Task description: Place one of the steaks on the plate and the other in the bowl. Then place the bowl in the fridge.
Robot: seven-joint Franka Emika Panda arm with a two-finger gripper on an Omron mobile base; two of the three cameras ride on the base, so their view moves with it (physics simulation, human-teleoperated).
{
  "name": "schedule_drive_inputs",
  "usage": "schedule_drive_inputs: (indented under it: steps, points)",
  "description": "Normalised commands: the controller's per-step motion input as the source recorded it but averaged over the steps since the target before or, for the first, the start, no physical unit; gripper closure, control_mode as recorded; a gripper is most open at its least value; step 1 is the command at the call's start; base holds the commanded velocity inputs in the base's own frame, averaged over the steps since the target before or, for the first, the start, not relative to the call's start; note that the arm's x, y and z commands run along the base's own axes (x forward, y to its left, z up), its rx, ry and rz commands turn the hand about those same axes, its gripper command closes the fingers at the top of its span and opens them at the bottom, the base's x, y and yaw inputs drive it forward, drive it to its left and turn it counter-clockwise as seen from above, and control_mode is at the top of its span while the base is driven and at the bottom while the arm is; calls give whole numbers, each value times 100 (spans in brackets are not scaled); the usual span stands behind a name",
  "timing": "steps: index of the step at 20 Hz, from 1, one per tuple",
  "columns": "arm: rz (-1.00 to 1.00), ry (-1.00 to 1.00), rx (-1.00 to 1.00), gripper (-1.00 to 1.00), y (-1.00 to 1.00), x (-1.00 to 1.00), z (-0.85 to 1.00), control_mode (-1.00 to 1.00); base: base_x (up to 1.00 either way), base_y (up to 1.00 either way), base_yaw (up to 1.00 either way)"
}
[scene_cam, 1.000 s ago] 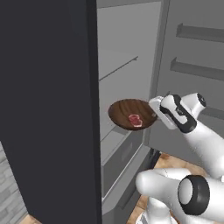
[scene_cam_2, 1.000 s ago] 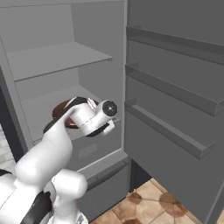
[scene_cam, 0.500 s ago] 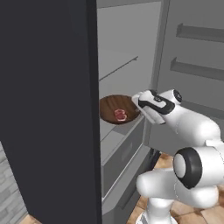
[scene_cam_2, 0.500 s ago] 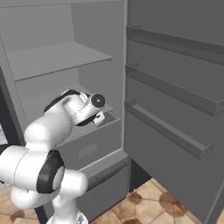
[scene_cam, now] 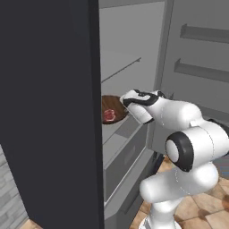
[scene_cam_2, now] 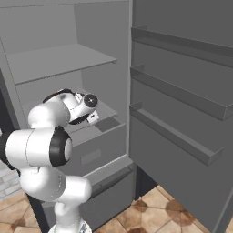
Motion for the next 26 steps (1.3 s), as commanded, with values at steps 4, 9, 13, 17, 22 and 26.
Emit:
schedule_drive_inputs:
  steps: [4,9,13,17,22,26]
  points:
    - [-2,-1,0,100,21,59,-16,-100,0,0,0]
    - [-1,2,0,100,17,35,-11,-100,0,0,0]
    - [0,0,-1,100,0,15,-8,-100,0,0,0]
    - [0,-1,-3,100,2,33,-26,-100,0,0,0]
    - [-2,0,-6,100,3,26,-21,-100,0,0,0]
    - [-3,0,-3,100,16,24,-21,-100,0,0,0]
